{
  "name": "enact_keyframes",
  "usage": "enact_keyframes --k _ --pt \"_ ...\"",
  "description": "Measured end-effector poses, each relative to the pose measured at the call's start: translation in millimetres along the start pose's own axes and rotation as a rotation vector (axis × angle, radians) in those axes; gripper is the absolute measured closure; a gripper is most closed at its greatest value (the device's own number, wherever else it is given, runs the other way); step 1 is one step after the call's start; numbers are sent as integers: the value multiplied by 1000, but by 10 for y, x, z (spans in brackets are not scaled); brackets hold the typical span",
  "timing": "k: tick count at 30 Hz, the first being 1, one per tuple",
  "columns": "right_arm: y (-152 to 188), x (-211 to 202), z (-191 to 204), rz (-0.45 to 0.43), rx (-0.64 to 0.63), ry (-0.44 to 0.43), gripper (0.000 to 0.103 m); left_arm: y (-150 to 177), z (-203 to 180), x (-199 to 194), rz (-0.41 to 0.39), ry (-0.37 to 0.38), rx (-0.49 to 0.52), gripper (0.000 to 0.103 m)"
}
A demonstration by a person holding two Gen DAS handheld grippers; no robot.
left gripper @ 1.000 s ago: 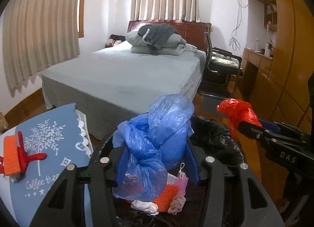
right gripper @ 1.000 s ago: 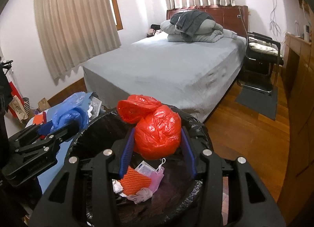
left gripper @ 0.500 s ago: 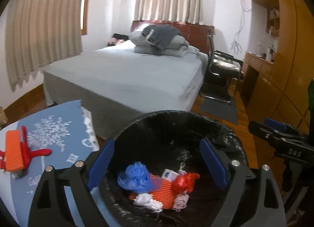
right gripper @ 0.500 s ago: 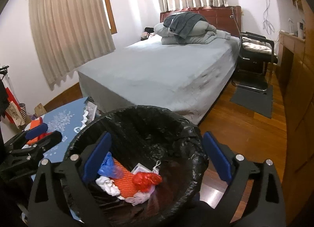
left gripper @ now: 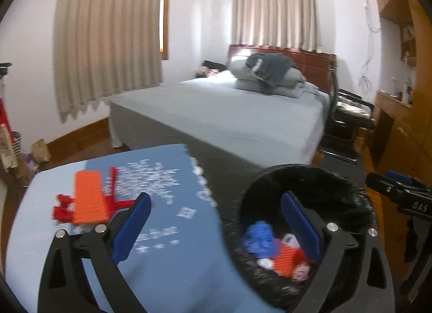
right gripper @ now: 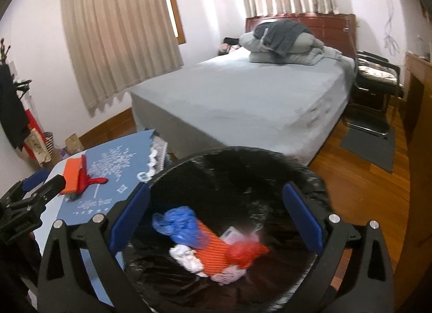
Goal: Collect trash
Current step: 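Open both tools to drop the blue and red bags into the bin, then move both open tools back over the orange net and red gloves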
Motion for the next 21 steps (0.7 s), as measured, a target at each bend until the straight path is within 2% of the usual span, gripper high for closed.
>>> enact_keyframes --k 10,21 --pt "-87 308 733 19 -85 -71 7 162 776 -47 -1 -133 -75 8" --pt "-222 873 1531 59 -164 -136 7 249 1529 240 29 -241 -145 10"
Point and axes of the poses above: each gripper's, at about its wrist camera, not at the fingertips, and x roughly the way its jaws point, z to its left, y to its underside, the point moved 10 cm from there along x, roughly the way its jaws point, and after that the axes turned 5 degrees about z, right-handed, at the moved point
